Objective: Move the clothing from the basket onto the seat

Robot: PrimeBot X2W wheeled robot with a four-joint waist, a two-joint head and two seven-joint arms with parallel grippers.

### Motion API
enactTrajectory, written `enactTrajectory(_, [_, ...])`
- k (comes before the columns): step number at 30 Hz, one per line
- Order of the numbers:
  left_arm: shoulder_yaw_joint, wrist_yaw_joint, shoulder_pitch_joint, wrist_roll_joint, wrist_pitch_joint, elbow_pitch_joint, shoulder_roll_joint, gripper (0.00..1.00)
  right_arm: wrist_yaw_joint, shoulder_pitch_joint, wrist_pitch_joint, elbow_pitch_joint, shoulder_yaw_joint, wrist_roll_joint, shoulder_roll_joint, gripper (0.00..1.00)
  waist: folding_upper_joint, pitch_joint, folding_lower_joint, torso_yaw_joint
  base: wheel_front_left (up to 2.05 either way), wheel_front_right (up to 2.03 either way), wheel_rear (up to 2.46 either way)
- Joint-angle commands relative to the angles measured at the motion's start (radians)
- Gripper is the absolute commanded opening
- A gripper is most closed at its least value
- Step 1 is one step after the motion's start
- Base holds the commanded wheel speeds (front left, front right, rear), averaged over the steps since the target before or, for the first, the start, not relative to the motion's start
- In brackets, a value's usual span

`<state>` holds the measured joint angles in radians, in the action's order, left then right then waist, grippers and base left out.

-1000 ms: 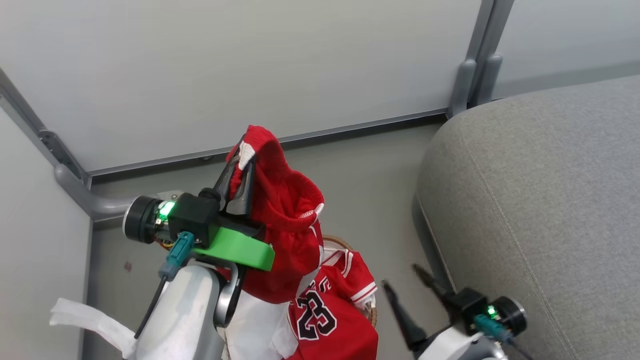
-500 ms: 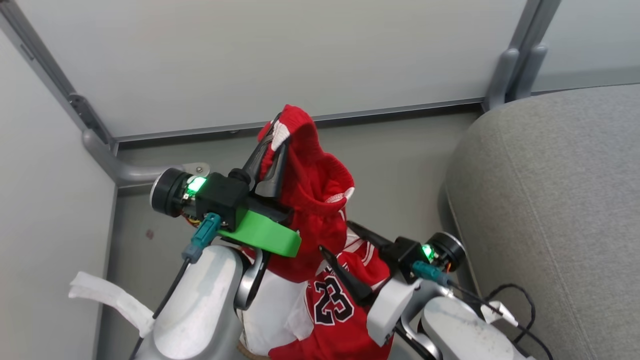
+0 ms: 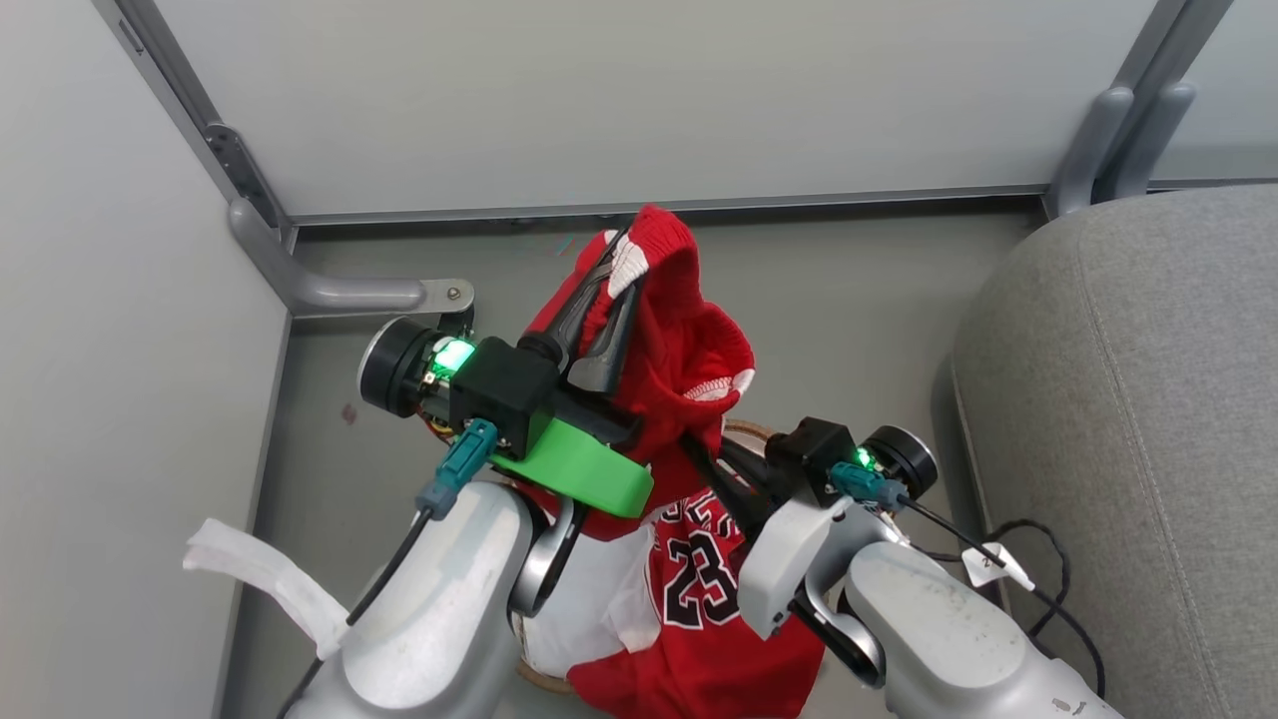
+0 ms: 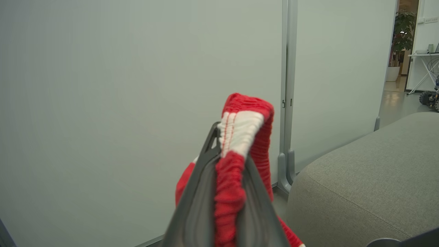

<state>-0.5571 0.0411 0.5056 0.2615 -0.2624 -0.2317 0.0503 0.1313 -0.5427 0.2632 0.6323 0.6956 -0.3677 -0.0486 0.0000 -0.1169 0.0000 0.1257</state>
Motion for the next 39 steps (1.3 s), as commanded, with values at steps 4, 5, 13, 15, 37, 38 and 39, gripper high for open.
enactTrajectory(4, [-0.001, -0.015, 0.014, 0.012, -0.004, -0.01, 0.001, 0.0, -0.001, 0.027, 0.002, 0.012, -0.008, -0.014, -0.005, 0.0, 0.0, 0.003, 0.0, -0.002, 0.0, 0.0, 0.0])
enactTrajectory(5, [0.002, -0.014, 0.011, 0.012, -0.004, -0.013, 0.001, 0.0, -0.001, 0.036, 0.002, 0.015, -0.013, -0.015, -0.005, 0.0, 0.0, 0.005, 0.0, -0.005, 0.0, 0.0, 0.0])
enactTrajectory(13, [0.048, -0.016, -0.016, -0.007, -0.004, -0.031, 0.002, 0.0, -0.001, 0.136, 0.002, 0.058, -0.061, 0.027, -0.005, 0.0, 0.0, 0.016, 0.0, -0.045, 0.0, 0.0, 0.0])
enactTrajectory(15, [0.06, -0.015, -0.019, -0.013, -0.004, -0.034, 0.002, 0.0, -0.001, 0.155, 0.002, 0.051, -0.09, 0.038, -0.006, 0.0, 0.0, 0.016, 0.0, -0.057, 0.0, 0.0, 0.0])
enactTrajectory(37, [0.142, 0.023, -0.133, -0.056, -0.002, -0.16, 0.004, 1.0, -0.001, 0.309, 0.002, -0.462, -0.403, 0.084, -0.004, 0.0, 0.0, 0.024, 0.0, -0.335, 0.0, 0.0, 0.0])
enactTrajectory(38, [0.146, 0.024, -0.138, -0.06, -0.002, -0.163, 0.005, 1.0, -0.001, 0.313, 0.002, -0.476, -0.411, 0.083, -0.004, 0.0, 0.0, 0.023, 0.0, -0.356, 0.0, 0.0, 0.0])
enactTrajectory(39, [0.151, 0.027, -0.143, -0.062, -0.002, -0.165, 0.005, 1.0, -0.001, 0.317, 0.002, -0.493, -0.423, 0.081, -0.004, 0.0, 0.0, 0.021, 0.0, -0.378, 0.0, 0.0, 0.0])
